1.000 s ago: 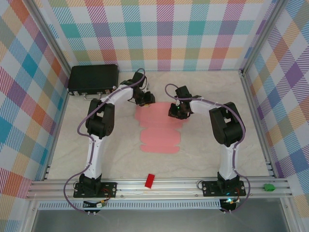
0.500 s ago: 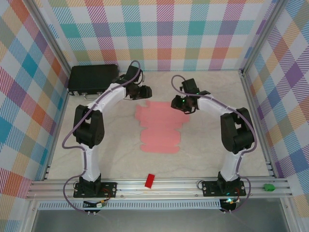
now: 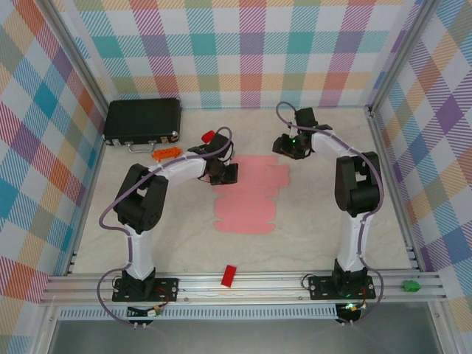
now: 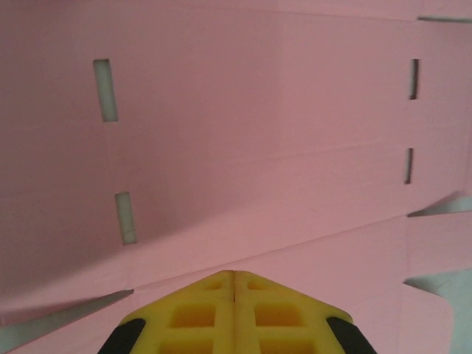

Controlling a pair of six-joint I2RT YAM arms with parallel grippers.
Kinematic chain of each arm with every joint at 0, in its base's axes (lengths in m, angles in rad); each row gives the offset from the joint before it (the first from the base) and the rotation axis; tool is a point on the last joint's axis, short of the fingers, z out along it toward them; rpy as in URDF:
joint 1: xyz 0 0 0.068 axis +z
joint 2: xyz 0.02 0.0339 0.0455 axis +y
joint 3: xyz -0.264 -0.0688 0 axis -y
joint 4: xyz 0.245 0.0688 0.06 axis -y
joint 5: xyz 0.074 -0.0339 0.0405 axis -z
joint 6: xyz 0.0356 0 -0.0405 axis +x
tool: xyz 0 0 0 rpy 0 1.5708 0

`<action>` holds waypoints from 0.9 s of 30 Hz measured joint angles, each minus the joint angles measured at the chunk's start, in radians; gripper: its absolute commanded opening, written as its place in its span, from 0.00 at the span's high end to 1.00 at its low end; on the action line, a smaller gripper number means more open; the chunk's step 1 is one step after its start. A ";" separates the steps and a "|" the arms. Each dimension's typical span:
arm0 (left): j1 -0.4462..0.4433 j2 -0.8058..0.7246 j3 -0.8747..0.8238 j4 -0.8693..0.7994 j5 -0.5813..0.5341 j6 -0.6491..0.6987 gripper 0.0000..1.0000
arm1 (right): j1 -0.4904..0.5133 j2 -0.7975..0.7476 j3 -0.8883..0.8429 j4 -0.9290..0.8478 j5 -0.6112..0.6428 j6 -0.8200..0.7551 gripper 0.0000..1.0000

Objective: Fold the paper box

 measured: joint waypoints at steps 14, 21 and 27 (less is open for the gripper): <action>0.000 0.033 -0.049 0.058 -0.003 -0.067 1.00 | 0.000 0.093 0.037 -0.026 -0.112 -0.030 0.70; 0.000 0.037 -0.049 0.076 -0.003 -0.070 1.00 | 0.000 0.093 0.038 -0.026 -0.128 -0.027 0.75; 0.000 0.037 -0.049 0.076 -0.003 -0.070 1.00 | 0.002 0.093 0.040 -0.027 -0.135 -0.027 0.73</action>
